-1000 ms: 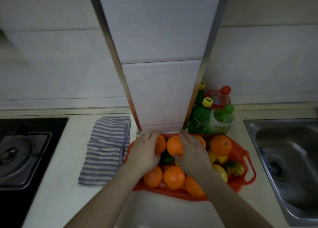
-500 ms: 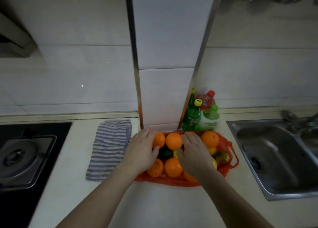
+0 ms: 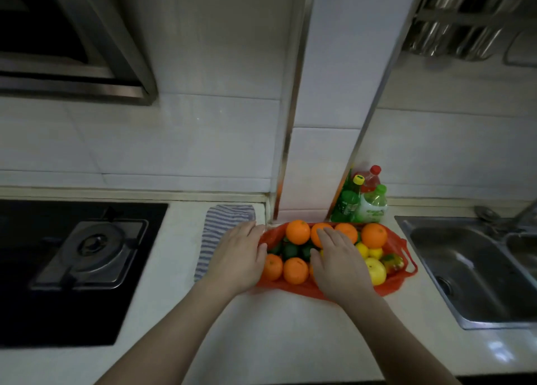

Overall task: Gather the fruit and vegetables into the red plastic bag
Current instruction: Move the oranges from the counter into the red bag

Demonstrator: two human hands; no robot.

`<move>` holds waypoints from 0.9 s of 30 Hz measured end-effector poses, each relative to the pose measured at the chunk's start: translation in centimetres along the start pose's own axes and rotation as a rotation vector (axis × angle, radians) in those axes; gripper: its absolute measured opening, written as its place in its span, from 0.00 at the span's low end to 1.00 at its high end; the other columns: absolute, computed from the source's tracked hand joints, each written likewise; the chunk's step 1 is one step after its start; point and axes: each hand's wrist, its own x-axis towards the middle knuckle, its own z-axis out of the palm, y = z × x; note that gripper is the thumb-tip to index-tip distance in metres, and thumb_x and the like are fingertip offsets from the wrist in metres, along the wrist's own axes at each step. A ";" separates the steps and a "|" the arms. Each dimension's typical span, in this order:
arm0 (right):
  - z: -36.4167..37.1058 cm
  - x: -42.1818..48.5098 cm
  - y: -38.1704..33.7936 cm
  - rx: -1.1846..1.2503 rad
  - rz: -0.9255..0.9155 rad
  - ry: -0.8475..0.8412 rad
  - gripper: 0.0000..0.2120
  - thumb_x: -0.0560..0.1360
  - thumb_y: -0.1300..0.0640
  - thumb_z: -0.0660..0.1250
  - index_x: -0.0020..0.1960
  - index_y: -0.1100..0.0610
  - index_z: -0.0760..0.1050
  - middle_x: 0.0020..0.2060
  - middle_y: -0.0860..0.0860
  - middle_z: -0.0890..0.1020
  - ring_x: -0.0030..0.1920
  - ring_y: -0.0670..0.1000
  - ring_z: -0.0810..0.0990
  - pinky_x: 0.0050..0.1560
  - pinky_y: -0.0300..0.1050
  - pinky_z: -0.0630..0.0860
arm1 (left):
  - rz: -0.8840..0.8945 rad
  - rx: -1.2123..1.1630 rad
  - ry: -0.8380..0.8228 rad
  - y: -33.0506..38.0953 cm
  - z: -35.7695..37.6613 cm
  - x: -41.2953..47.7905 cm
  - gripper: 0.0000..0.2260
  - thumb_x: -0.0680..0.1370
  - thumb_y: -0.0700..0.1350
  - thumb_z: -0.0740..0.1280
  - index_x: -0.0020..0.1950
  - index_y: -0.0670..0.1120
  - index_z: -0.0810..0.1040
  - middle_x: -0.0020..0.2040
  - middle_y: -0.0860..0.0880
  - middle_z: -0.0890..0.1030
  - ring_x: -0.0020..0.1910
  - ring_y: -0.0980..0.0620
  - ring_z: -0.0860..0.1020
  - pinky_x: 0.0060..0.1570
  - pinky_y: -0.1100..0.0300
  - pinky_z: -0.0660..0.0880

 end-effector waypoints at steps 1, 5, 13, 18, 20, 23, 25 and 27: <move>-0.2 -0.5 -0.6 0.005 -0.002 0.003 0.24 0.74 0.50 0.59 0.65 0.62 0.74 0.62 0.58 0.77 0.63 0.60 0.73 0.65 0.53 0.68 | -0.003 -0.003 0.012 -0.2 -0.5 -0.6 0.20 0.79 0.51 0.57 0.69 0.47 0.71 0.68 0.47 0.73 0.67 0.46 0.70 0.68 0.50 0.66; -1.1 -2.2 -2.2 0.015 0.002 -0.016 0.26 0.75 0.47 0.56 0.68 0.60 0.71 0.66 0.57 0.74 0.67 0.58 0.70 0.68 0.53 0.66 | -0.023 0.002 0.028 -0.8 -2.1 -2.7 0.21 0.80 0.51 0.57 0.72 0.47 0.69 0.71 0.47 0.70 0.70 0.48 0.68 0.71 0.54 0.62; -4.0 -5.9 -2.2 0.013 0.015 0.054 0.25 0.75 0.49 0.58 0.66 0.63 0.72 0.63 0.59 0.76 0.64 0.60 0.72 0.67 0.52 0.67 | 0.043 0.004 0.040 1.5 -3.7 -5.5 0.20 0.80 0.49 0.59 0.71 0.46 0.69 0.71 0.47 0.71 0.69 0.47 0.68 0.70 0.55 0.61; -6.2 -8.9 -0.6 -0.009 0.075 0.087 0.26 0.76 0.48 0.56 0.68 0.62 0.71 0.65 0.58 0.75 0.67 0.59 0.70 0.68 0.53 0.65 | 0.118 -0.020 0.047 4.6 -3.5 -6.5 0.20 0.80 0.51 0.59 0.71 0.48 0.68 0.71 0.48 0.71 0.69 0.48 0.68 0.70 0.54 0.63; -6.8 -10.6 0.6 -0.010 0.095 0.098 0.27 0.76 0.46 0.53 0.68 0.61 0.71 0.65 0.58 0.75 0.66 0.59 0.71 0.67 0.53 0.66 | 0.152 -0.025 0.029 6.2 -3.0 -6.9 0.21 0.80 0.52 0.57 0.72 0.48 0.68 0.72 0.48 0.70 0.70 0.48 0.67 0.70 0.53 0.62; -7.7 -14.1 2.6 -0.006 0.142 0.093 0.30 0.76 0.44 0.50 0.68 0.61 0.71 0.65 0.58 0.75 0.66 0.59 0.70 0.68 0.53 0.66 | 0.205 -0.015 -0.003 8.9 -2.2 -8.0 0.22 0.79 0.53 0.55 0.71 0.48 0.68 0.71 0.47 0.70 0.70 0.48 0.67 0.70 0.52 0.63; -8.5 -17.0 3.8 -0.014 0.195 0.090 0.28 0.76 0.45 0.53 0.67 0.62 0.71 0.64 0.58 0.75 0.65 0.59 0.71 0.67 0.53 0.67 | 0.238 -0.024 -0.037 10.9 -1.5 -9.1 0.21 0.80 0.52 0.56 0.71 0.47 0.69 0.71 0.46 0.71 0.70 0.47 0.68 0.69 0.52 0.64; -9.5 -19.9 5.2 -0.036 0.242 0.103 0.25 0.76 0.48 0.56 0.65 0.63 0.72 0.61 0.59 0.77 0.62 0.59 0.73 0.65 0.52 0.68 | 0.277 -0.039 -0.074 13.1 -0.8 -10.2 0.21 0.81 0.52 0.57 0.72 0.47 0.68 0.72 0.46 0.69 0.71 0.46 0.66 0.70 0.52 0.63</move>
